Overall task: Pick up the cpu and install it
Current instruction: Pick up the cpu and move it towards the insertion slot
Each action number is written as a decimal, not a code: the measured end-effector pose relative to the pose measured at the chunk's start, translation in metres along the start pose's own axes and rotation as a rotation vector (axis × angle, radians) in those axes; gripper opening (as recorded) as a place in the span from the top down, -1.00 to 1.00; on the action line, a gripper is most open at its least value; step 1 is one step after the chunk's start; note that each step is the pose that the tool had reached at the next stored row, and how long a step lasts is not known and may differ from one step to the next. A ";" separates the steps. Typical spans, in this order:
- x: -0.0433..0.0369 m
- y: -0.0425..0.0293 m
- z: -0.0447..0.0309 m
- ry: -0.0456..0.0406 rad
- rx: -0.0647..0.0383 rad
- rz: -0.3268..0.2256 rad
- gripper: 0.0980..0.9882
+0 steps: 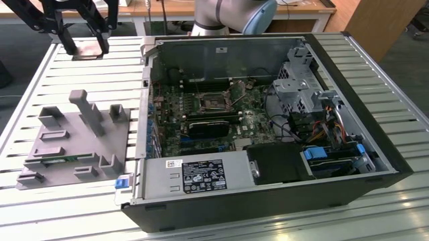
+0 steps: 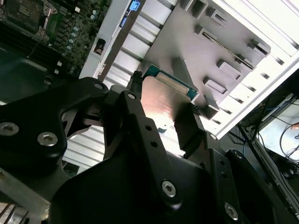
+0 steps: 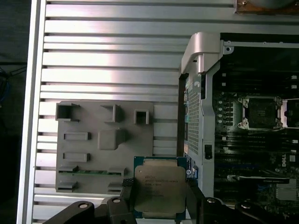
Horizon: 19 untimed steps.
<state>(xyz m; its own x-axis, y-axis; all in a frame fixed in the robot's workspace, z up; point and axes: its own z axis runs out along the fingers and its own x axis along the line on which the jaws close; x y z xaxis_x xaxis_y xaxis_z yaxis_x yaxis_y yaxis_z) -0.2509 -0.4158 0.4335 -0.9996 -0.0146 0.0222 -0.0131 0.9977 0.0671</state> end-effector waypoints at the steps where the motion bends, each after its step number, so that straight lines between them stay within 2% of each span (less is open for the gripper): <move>1: -0.0008 0.0000 0.0000 0.0001 0.000 0.000 0.02; 19: -0.0162 -0.0002 -0.0004 0.0001 0.000 0.000 0.02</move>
<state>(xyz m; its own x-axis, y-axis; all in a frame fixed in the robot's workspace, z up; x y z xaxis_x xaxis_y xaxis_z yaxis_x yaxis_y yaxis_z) -0.2347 -0.4158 0.4335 -0.9996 -0.0146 0.0222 -0.0131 0.9977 0.0671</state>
